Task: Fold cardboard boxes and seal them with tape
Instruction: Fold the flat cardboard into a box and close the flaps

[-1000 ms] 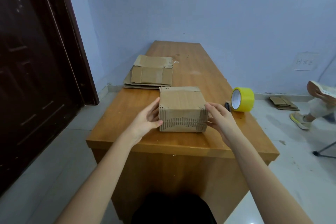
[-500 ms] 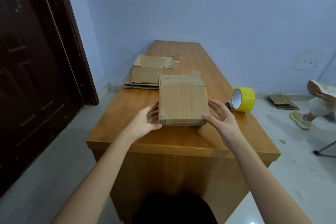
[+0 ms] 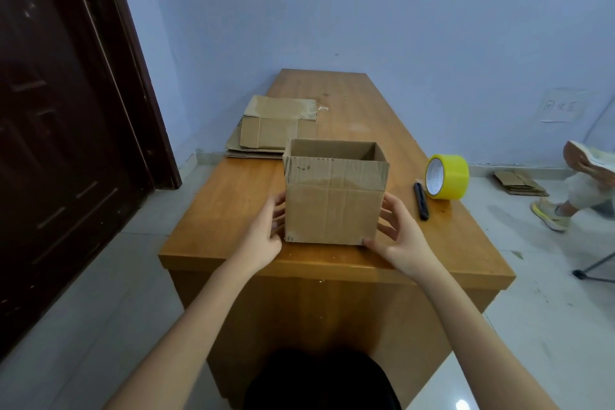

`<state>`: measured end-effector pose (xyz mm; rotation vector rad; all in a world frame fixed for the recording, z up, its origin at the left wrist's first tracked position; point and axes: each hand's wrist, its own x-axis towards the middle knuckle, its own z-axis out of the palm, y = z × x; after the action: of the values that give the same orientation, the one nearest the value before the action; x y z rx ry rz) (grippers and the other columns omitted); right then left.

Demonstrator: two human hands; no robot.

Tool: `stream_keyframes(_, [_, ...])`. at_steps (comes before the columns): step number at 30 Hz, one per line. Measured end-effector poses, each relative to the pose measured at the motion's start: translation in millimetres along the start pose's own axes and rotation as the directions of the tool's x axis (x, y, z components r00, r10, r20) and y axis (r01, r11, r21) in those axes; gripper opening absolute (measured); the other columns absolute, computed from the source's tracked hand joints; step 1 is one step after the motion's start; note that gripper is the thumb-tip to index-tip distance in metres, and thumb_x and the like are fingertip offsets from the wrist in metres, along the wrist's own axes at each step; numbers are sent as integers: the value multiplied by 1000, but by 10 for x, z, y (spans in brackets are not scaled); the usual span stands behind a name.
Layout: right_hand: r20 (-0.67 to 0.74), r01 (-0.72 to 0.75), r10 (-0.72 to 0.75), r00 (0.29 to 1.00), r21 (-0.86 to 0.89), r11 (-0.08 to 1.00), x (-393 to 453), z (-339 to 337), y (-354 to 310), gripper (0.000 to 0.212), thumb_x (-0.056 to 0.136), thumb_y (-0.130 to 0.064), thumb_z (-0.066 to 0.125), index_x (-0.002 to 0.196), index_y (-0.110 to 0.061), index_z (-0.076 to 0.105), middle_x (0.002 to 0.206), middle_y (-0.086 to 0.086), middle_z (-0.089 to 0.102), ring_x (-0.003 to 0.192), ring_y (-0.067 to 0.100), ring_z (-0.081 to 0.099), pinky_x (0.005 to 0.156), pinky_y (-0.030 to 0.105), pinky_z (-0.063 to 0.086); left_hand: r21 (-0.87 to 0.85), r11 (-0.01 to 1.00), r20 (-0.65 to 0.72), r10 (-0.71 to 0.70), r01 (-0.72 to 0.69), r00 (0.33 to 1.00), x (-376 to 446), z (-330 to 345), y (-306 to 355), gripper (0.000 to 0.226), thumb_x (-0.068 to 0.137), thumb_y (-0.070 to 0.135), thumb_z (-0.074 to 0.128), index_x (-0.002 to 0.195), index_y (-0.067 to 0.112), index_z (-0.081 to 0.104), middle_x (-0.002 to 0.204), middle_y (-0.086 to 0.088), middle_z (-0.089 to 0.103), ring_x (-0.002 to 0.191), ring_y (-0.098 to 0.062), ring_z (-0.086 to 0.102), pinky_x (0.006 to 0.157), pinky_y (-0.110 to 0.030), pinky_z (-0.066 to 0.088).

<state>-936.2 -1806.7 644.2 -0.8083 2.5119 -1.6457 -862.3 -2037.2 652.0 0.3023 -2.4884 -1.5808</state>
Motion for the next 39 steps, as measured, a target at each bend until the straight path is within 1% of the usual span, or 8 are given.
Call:
stream_keyframes(5, [85, -10, 12, 996, -25, 1000, -77, -37, -8, 72, 81, -13, 73, 137, -24, 30, 140, -6, 44, 130, 10, 43, 109, 38, 40, -43, 998, 37, 53, -51, 998, -63, -17, -63, 54, 97, 2, 41, 143, 24, 26, 147, -1, 37, 132, -11, 38, 101, -22, 37])
stream_keyframes(9, [170, -91, 84, 982, 32, 995, -76, -124, -206, 82, 85, -32, 69, 146, -29, 15, 140, -10, 38, 128, 9, 41, 105, 29, 37, -165, 985, 46, 61, -53, 997, -145, 55, 8, 45, 97, 22, 47, 139, 25, 30, 123, 16, 47, 115, -1, 47, 81, -8, 43])
stream_keyframes(13, [59, -225, 223, 973, 37, 974, 62, -131, -385, 59, 93, -61, 37, 141, -28, 27, 141, -6, 41, 128, 17, 41, 107, 37, 33, -201, 979, -47, 25, -34, 999, -178, 59, 184, 32, 99, 38, 38, 129, 27, 40, 110, 21, 48, 107, -2, 46, 82, -15, 38])
stream_keyframes(18, [-85, -207, 210, 974, 49, 977, 173, -161, -505, 50, 94, -61, 27, 116, -20, 46, 129, 0, 48, 118, 16, 46, 102, 41, 39, -86, 996, -69, 31, -37, 997, -66, -81, 221, 49, 96, 55, 30, 132, 26, 47, 129, 14, 46, 121, -3, 41, 103, -27, 32])
stream_keyframes(22, [-146, -155, 163, 976, 62, 986, 201, -132, -594, 48, 97, -54, 31, 121, -15, 45, 123, 0, 51, 115, 16, 48, 96, 37, 43, -18, 1000, -115, 18, -21, 993, 48, -179, 278, 104, 62, 94, 25, 141, 28, 42, 144, 6, 44, 132, -15, 40, 110, -48, 33])
stream_keyframes(29, [-243, -120, 101, 965, -66, 991, 255, -103, -809, 38, 97, -52, 35, 90, -16, 43, 75, -5, 41, 69, 9, 41, 58, 24, 34, -132, 990, -198, 27, -54, 980, 189, -208, 656, 63, 77, 77, 34, 110, 24, 45, 102, 3, 56, 94, -13, 55, 93, -52, 48])
stream_keyframes(34, [-277, -141, 92, 957, -166, 976, 271, -85, -863, 40, 97, -52, 37, 97, -13, 46, 90, 3, 55, 76, 12, 49, 56, 24, 36, -31, 999, -298, 19, -30, 954, 240, -130, 709, 60, 88, 67, 37, 99, 8, 40, 76, 3, 43, 71, -14, 47, 77, -44, 51])
stream_keyframes(39, [-288, -128, 11, 957, -390, 912, 184, 42, -756, 50, 94, -53, 42, 117, -9, 46, 111, 7, 54, 89, 18, 54, 58, 21, 36, -39, 998, -287, -50, 41, 957, 189, -87, 673, 58, 90, 62, 39, 116, 10, 39, 90, 0, 46, 89, -19, 53, 82, -45, 50])
